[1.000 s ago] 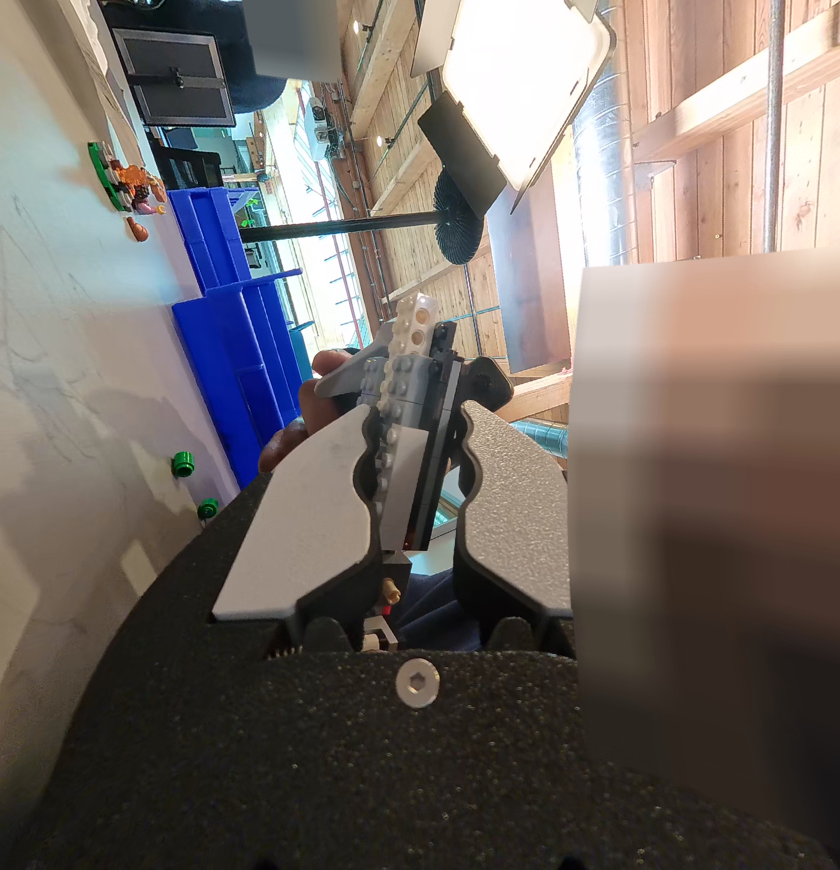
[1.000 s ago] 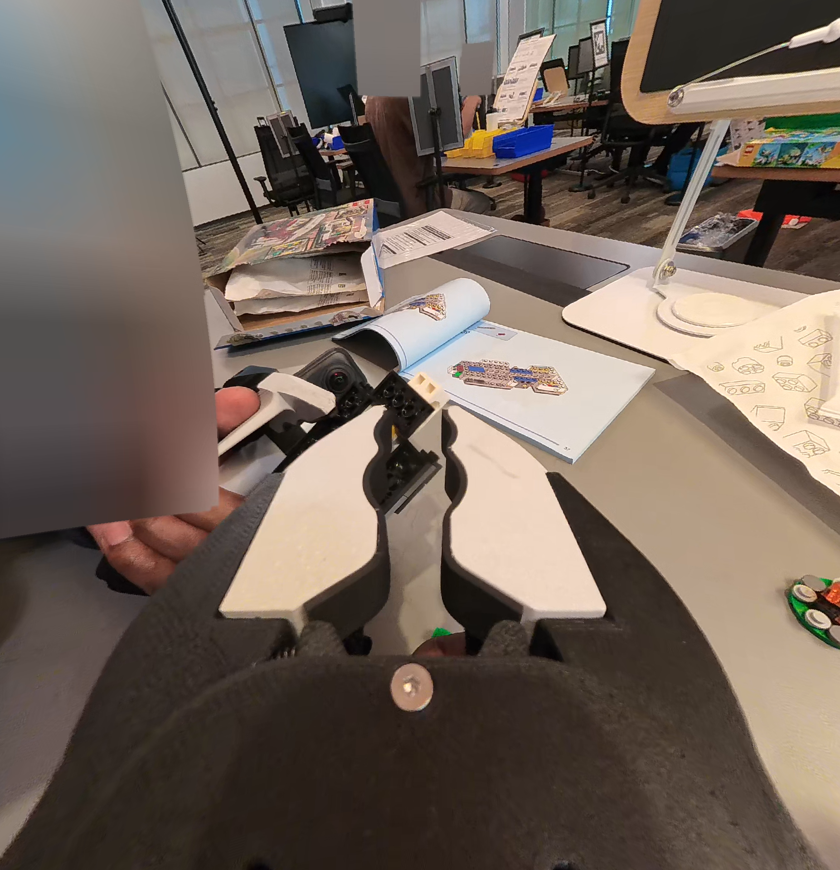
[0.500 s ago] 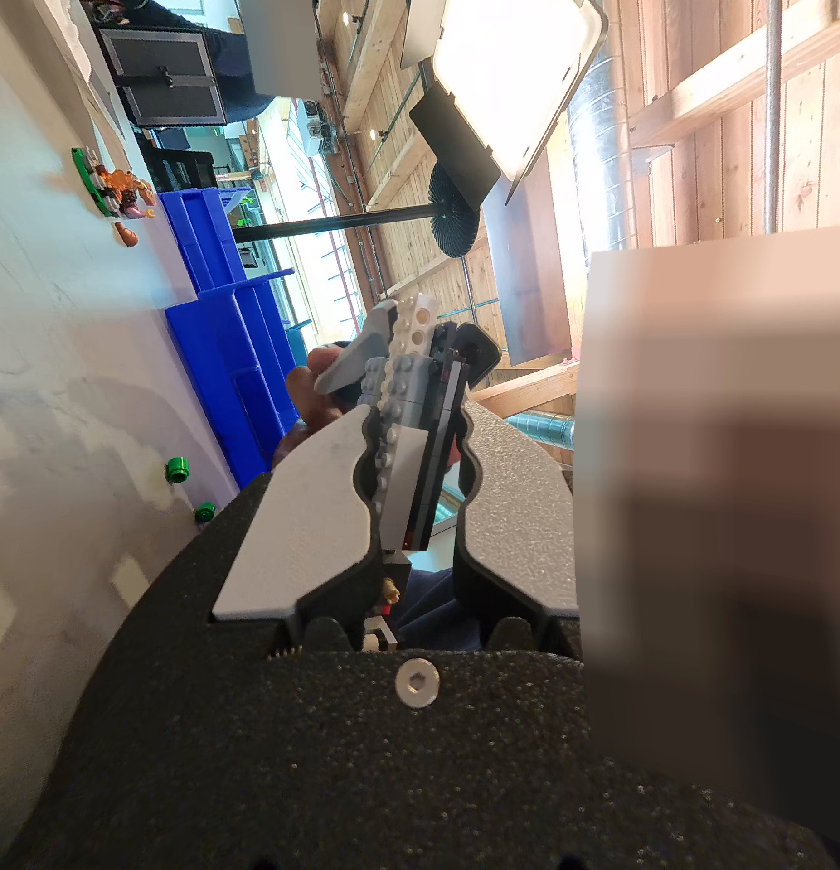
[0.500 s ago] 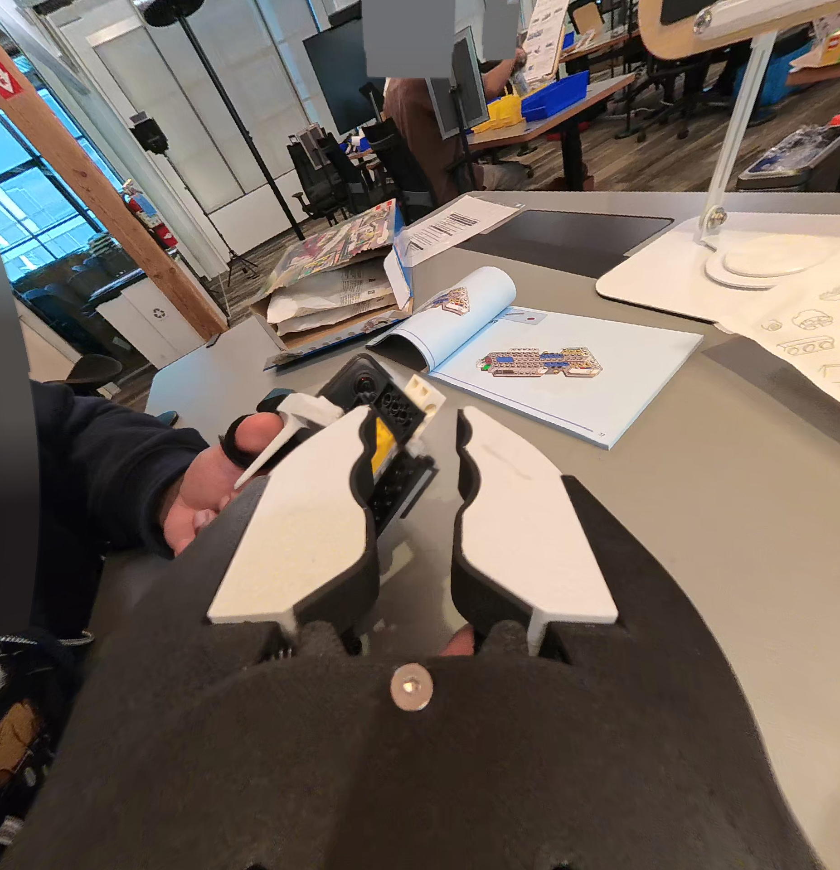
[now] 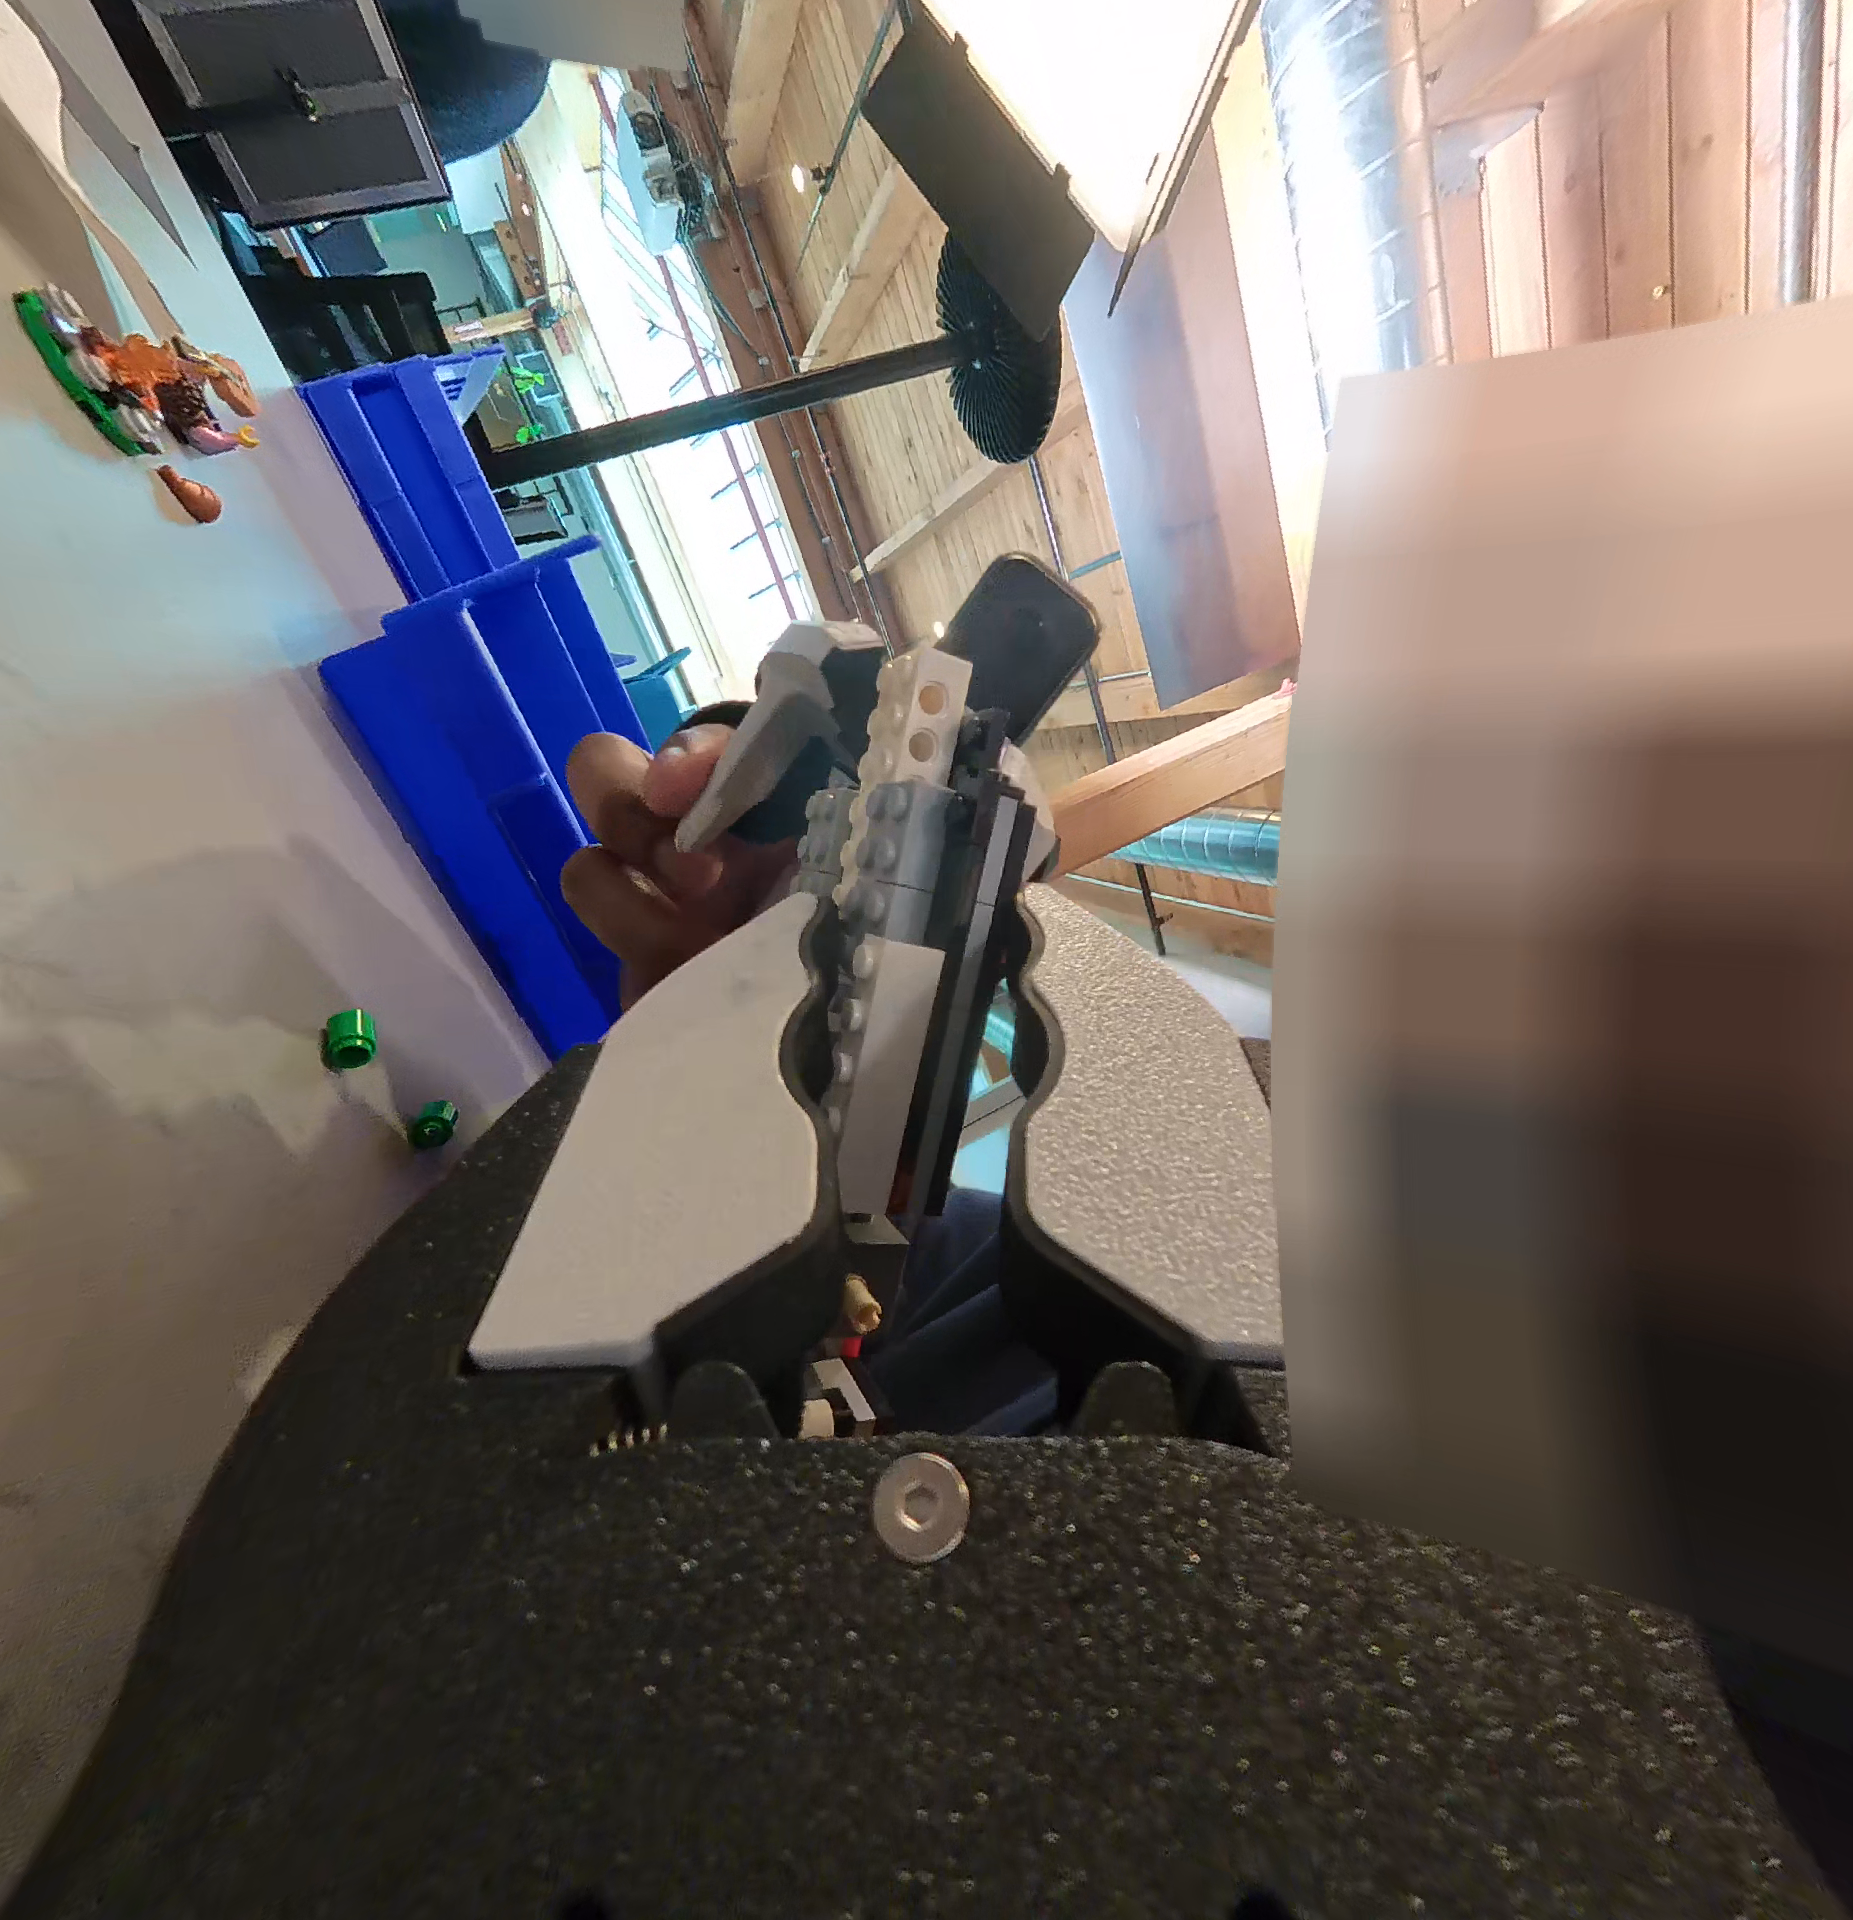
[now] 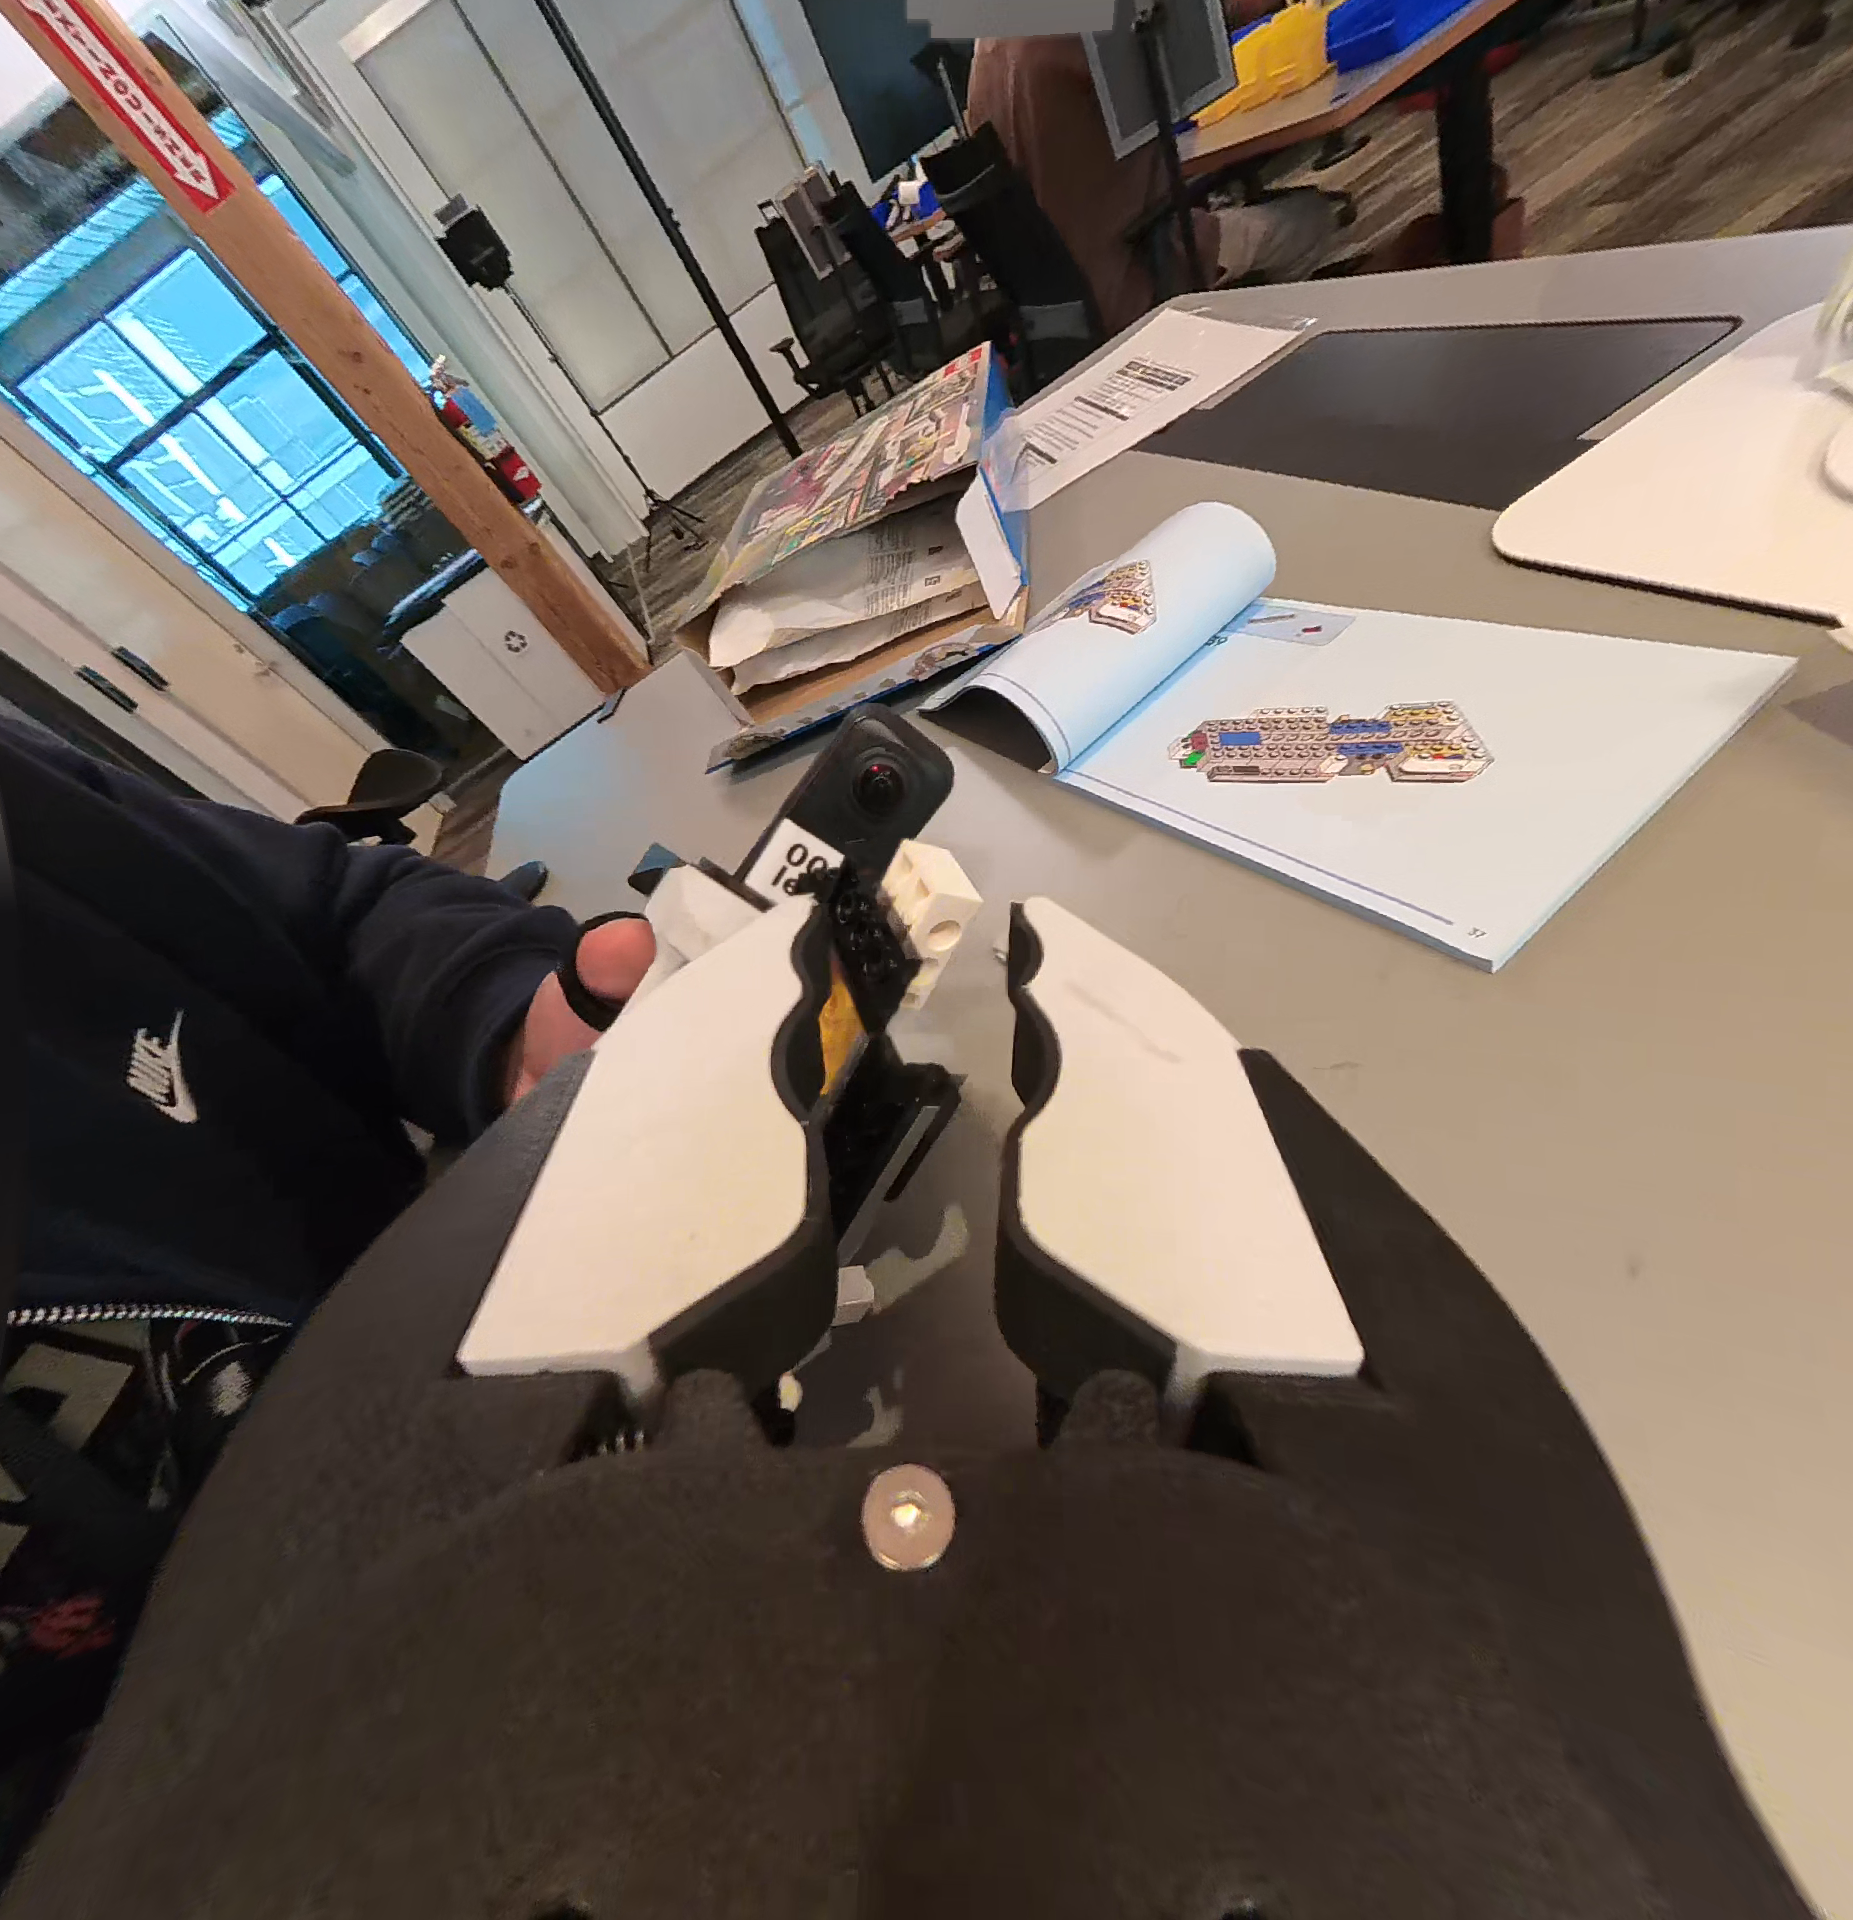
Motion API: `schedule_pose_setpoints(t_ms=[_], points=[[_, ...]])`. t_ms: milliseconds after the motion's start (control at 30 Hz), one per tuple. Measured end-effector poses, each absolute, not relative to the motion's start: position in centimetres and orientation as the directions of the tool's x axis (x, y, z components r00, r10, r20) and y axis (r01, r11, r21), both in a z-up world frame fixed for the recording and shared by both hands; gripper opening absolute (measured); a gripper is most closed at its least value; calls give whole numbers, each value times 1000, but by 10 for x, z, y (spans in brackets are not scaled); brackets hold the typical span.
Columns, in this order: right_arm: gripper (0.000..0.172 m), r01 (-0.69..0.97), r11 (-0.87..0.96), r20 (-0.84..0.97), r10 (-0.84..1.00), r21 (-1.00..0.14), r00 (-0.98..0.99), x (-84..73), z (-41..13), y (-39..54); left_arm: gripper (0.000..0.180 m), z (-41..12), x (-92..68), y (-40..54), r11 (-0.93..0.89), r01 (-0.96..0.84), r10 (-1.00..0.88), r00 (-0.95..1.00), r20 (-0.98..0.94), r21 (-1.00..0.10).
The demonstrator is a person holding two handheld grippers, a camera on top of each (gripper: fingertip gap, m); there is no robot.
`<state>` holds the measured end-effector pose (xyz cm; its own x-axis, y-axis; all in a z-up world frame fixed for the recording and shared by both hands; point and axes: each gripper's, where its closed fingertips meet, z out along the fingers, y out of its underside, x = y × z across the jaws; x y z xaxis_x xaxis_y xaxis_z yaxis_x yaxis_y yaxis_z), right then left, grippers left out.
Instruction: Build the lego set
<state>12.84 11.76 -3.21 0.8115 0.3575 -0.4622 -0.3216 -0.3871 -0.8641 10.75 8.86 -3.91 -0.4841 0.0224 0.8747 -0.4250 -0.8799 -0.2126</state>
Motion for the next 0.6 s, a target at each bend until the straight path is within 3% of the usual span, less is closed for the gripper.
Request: schedule_pose_setpoints(t_ms=[367,600], points=[[23,-373,-380,-522,456,-847,721,120,-18,107,30,-28,100,76,-785,-456,-119,-552,825,-419],[21,-365,-375,-517,497,-852,697,114,-12,103,30,-23,93,76,-741,-498,-94,-587,804,-450]])
